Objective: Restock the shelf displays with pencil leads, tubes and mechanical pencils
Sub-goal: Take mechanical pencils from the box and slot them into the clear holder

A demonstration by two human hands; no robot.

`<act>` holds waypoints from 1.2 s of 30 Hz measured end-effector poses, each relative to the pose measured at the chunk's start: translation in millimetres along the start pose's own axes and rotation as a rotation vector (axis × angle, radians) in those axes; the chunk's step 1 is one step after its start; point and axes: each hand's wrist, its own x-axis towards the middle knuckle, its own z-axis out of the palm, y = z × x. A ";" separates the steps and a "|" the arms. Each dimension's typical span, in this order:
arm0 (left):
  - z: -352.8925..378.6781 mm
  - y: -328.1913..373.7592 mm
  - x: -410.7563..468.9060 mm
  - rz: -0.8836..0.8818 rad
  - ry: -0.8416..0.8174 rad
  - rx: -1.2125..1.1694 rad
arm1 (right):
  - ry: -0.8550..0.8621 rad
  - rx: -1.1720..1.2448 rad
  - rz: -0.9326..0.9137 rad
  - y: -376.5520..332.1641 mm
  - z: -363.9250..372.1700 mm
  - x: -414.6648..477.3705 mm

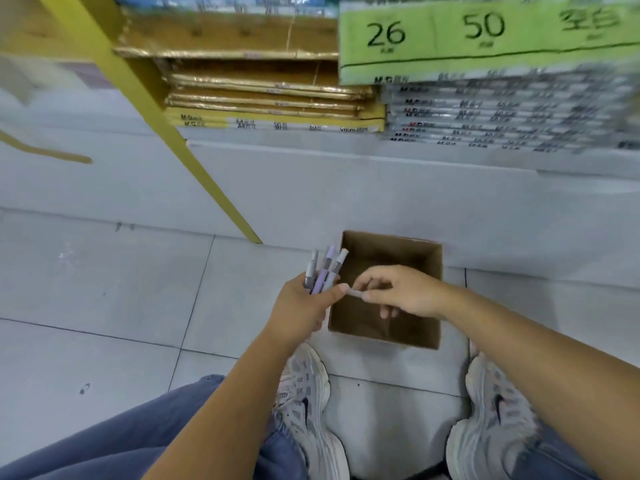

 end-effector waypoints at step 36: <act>87.7 374.1 -131.6 0.897 -0.127 -0.228 | 1.516 -0.174 -1.054 -281.4 -249.7 -293.3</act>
